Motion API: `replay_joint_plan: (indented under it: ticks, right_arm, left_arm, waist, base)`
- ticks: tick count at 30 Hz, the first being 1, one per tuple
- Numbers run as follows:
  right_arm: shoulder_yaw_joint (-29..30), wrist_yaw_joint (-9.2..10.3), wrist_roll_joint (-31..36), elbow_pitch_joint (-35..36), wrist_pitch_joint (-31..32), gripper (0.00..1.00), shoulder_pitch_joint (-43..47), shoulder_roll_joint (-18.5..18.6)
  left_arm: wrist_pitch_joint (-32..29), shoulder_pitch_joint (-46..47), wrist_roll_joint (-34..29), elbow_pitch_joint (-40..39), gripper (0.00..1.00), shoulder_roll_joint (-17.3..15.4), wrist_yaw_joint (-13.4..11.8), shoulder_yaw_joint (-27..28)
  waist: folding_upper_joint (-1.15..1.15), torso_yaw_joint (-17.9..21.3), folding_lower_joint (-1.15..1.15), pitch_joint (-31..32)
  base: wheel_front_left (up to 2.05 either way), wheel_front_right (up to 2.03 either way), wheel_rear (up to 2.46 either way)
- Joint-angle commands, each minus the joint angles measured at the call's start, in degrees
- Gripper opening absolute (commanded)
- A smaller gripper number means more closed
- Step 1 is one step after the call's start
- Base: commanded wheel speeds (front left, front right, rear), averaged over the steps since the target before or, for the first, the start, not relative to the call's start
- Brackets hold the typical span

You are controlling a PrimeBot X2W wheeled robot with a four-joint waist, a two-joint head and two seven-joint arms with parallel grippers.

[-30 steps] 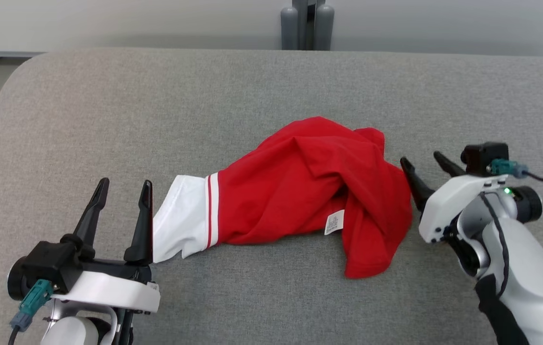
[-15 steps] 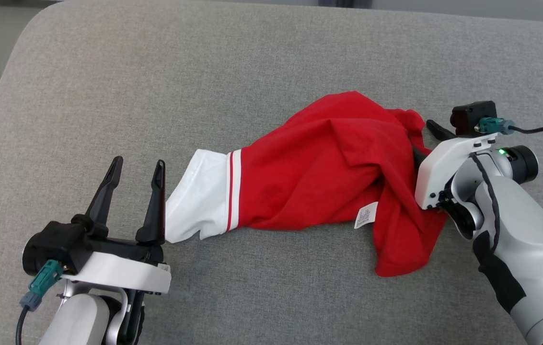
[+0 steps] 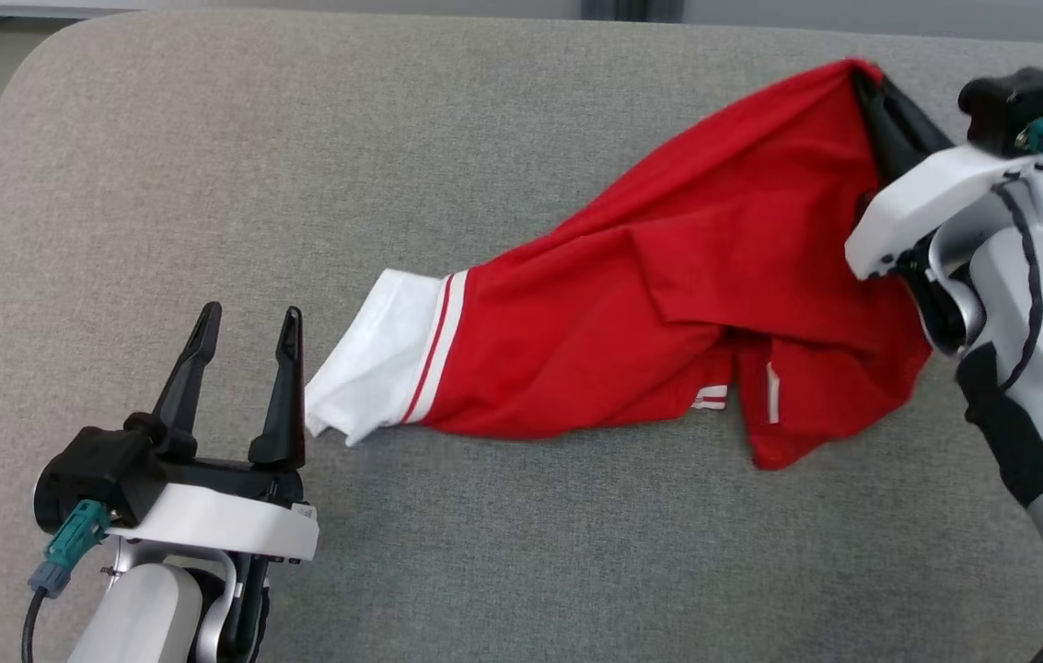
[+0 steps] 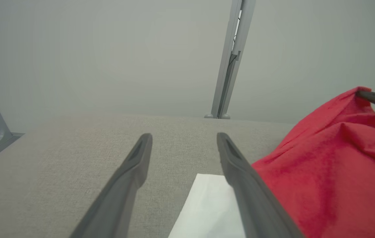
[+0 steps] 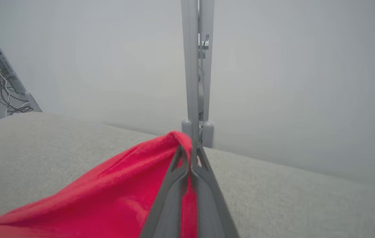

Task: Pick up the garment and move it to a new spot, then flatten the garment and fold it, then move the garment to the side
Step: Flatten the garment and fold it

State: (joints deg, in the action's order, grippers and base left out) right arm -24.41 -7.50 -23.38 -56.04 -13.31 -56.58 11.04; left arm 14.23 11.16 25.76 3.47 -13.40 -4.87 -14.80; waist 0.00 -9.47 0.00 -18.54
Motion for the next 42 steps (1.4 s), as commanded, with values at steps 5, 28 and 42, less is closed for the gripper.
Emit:
replay_joint_plan:
  ticks: [5,28,42]
  right_arm:
    - [-1.90,0.02,2.84,7.49,-1.94,0.00,-1.93,2.10]
    - [15.34,0.03,8.79,43.84,2.17,0.00,48.82,-0.10]
    - [20.63,0.03,8.00,39.95,1.55,1.00,56.91,-5.47]
  left_arm:
    - [0.38,0.20,-0.28,-0.45,1.00,-0.49,-0.27,0.26]
    - [-1.30,-3.17,1.51,-2.75,1.00,-1.98,-1.41,0.78]
    - [-2.35,-6.54,1.96,-2.77,1.00,-2.55,-2.94,0.59]
  waist:
    - [0.00,2.16,0.00,1.17]
    - [0.00,5.89,0.00,4.44]
    - [0.00,5.92,0.00,9.16]
  base:
    - [0.00,0.00,0.00]
    - [0.00,0.00,0.00]
    - [0.00,0.00,0.00]
